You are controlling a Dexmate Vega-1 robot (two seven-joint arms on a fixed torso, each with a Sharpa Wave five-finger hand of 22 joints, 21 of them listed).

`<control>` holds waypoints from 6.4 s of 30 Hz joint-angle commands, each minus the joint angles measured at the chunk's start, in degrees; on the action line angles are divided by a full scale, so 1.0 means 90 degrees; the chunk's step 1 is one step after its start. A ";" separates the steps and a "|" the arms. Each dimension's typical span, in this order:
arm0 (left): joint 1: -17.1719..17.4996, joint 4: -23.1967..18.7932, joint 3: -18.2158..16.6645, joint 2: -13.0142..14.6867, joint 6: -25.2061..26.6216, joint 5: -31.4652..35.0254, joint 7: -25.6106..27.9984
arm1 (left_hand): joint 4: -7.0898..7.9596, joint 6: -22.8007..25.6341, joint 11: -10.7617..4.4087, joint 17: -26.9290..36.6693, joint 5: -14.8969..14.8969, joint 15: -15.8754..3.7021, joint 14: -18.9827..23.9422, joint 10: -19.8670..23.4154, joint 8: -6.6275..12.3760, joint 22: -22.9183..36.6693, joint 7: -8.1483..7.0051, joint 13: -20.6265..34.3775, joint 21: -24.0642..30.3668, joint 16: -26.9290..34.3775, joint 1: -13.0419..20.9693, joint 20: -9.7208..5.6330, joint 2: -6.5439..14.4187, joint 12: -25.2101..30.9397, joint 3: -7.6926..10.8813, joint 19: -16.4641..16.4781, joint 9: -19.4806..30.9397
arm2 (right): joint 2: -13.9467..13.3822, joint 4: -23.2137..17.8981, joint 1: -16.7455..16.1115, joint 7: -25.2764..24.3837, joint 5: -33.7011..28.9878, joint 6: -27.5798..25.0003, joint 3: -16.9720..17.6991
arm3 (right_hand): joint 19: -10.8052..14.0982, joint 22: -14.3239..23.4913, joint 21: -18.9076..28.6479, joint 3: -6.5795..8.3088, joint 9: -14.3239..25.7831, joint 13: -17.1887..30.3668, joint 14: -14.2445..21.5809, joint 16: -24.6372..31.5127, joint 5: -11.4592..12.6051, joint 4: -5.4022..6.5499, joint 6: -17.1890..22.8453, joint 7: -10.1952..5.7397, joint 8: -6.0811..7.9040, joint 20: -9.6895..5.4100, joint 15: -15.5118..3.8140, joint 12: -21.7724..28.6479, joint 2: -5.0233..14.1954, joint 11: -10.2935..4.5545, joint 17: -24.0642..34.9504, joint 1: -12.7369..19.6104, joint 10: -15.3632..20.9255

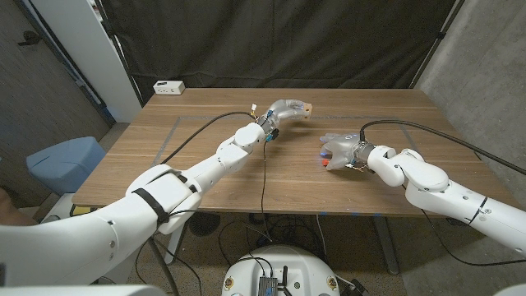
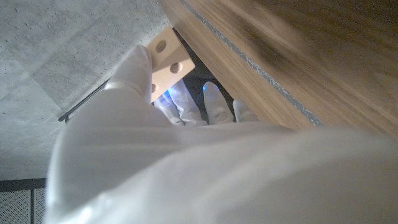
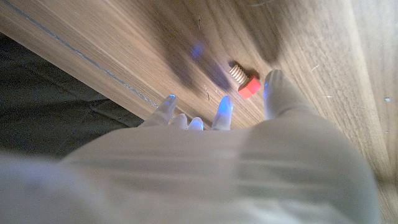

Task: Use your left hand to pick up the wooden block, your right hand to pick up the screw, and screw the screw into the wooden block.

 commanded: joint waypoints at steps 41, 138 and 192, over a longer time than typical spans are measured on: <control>0.0083 -0.0144 0.0028 0.0002 0.0120 0.0000 0.0023 | 0.0071 0.0269 -0.0038 0.0000 -0.0057 -0.0675 0.0117 0.0157 0.0475 0.0026 0.0020 0.0099 -0.0013 -0.0033 -0.0099 0.0041 0.0084 0.0020 0.0114 -0.0005 0.0002 | 0.0128 0.0285 0.0093 -0.0283 -0.0081 0.0344 -0.0070 | 0.0189 0.0018 0.0015 0.0285 0.0531 0.0027 0.0168 0.0048 0.0058 0.0011 0.0775 0.0072 0.0863 -0.0096 -0.0050 0.0074 0.0036 0.0195 0.0049 0.0466 0.0300; 0.0461 -0.0987 0.0040 0.0272 0.0525 0.0036 0.0094 | 0.0093 0.0186 -0.0019 0.0122 -0.0050 -0.0576 0.0145 0.0205 0.0483 0.0030 0.0138 0.0256 -0.0007 0.0060 -0.0151 0.0097 0.0336 -0.0029 -0.0033 -0.0007 0.0004 | -0.0093 0.0109 0.0012 -0.0117 0.0279 0.0497 0.0144 | 0.0255 0.0003 -0.0077 0.0443 0.1300 0.0025 0.0056 -0.0028 0.0082 0.0085 0.0259 0.0082 0.1647 -0.0353 -0.0037 -0.0082 -0.0070 0.0281 0.0127 0.0576 0.0138; 0.0415 -0.0911 0.0089 0.0204 0.0564 0.0053 0.0076 | 0.0087 0.0125 -0.0003 0.0178 0.0057 -0.0539 0.0154 0.0153 0.0472 0.0032 0.0183 0.0351 -0.0004 0.0098 -0.0167 0.0139 0.0444 -0.0054 -0.0144 -0.0007 0.0017 | 0.0120 0.0256 0.0037 -0.0238 -0.0022 0.0266 -0.0062 | 0.0223 0.0006 -0.0007 0.0474 0.1149 0.0036 0.0006 0.0038 0.0045 0.0050 0.0249 0.0163 0.1721 -0.0292 0.0007 0.0031 -0.0085 0.0288 0.0116 0.0482 0.0052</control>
